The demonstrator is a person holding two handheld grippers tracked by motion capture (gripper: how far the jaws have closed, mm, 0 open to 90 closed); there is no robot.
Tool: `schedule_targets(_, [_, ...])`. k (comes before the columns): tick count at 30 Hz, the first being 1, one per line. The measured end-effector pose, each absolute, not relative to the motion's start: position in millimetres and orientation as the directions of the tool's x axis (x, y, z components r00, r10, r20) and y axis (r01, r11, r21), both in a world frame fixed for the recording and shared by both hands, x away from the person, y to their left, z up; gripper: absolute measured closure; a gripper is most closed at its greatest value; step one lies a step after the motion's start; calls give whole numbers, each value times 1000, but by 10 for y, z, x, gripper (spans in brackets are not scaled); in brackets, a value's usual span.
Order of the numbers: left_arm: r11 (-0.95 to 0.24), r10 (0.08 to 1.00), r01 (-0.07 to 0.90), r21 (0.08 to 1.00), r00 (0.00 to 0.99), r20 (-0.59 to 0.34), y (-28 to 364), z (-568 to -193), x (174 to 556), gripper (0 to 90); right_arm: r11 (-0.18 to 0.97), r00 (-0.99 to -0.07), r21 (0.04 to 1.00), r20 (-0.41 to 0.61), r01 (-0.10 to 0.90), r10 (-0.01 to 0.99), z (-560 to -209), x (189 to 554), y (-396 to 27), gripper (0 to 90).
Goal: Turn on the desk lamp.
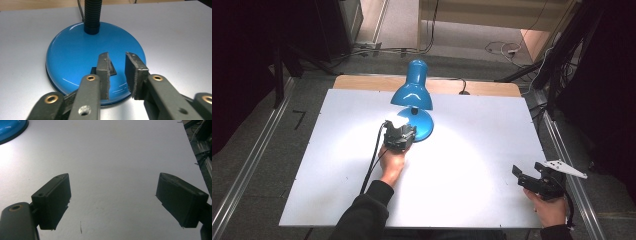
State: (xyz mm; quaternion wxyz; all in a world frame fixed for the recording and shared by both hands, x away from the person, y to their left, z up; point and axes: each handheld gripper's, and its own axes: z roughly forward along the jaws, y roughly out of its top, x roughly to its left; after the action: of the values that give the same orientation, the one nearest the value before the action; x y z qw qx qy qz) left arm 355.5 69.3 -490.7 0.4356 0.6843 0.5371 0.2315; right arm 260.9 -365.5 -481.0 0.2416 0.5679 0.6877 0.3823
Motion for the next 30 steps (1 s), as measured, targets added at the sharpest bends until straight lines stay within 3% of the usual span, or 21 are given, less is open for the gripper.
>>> schedule_targets(11, [-34, 937, 538, 842, 311, -160, 766, -4885, 3460, 506, 64, -234, 798, 98, 599, 967, -4812, 2608, -3654, 111])
schedule_targets(30, [-43, 938, 539, 841, 312, -152, 908, -4853, 3367, 405, 70, -236, 794, 94, 603, 967, -4822, 2611, -3657, 111])
